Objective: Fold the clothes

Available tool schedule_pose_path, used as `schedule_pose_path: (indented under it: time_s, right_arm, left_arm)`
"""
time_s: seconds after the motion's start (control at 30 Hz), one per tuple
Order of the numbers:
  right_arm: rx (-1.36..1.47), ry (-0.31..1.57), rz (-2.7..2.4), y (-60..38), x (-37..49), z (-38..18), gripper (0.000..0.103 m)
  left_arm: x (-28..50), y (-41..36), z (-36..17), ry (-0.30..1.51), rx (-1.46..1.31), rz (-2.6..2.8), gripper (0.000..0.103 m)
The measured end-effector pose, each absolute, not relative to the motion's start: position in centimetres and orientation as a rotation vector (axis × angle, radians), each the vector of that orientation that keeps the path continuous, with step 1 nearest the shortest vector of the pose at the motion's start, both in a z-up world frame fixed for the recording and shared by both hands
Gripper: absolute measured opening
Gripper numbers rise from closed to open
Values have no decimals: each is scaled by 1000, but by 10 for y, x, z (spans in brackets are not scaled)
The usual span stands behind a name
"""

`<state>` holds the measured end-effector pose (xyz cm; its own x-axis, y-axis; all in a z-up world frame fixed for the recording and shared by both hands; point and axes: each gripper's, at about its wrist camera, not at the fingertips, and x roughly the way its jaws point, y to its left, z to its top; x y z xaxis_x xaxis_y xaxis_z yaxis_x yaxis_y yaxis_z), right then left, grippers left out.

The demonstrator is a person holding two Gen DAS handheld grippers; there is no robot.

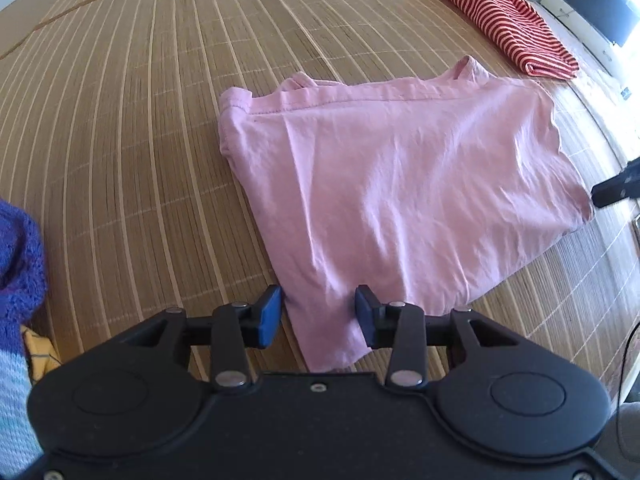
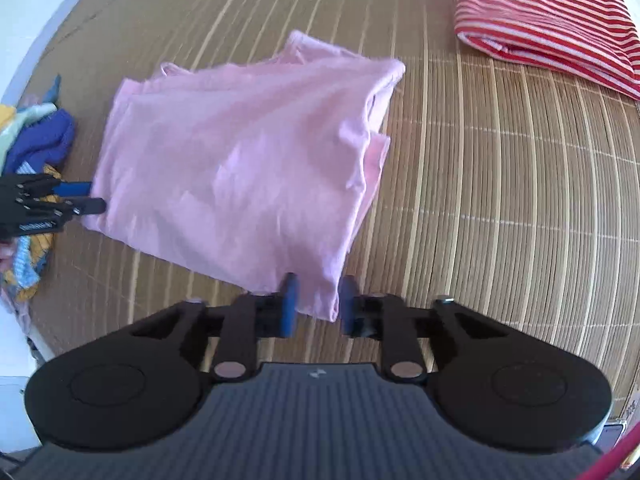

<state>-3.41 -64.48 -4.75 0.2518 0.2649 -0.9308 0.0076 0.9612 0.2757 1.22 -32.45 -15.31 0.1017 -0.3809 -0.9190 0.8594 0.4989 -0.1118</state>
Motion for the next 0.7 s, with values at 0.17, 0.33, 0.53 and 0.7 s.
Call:
schedule_pose_path:
  time_s: [0.17, 0.33, 0.53, 0.7]
  right_arm:
    - [268, 1309, 176, -643, -32, -61, 27]
    - [222, 1237, 140, -643, -36, -44, 3]
    - [222, 1325, 57, -660, -33, -60, 3]
    - [206, 1365, 27, -664, -36, -55, 6]
  left_arm:
    - [13, -325, -160, 1127, 519, -977, 42]
    - [7, -326, -160, 1101, 568, -988, 44]
    - [-3, -330, -164, 1053, 644, -1034, 59]
    - [-2, -328, -156, 1083, 661, -1023, 53]
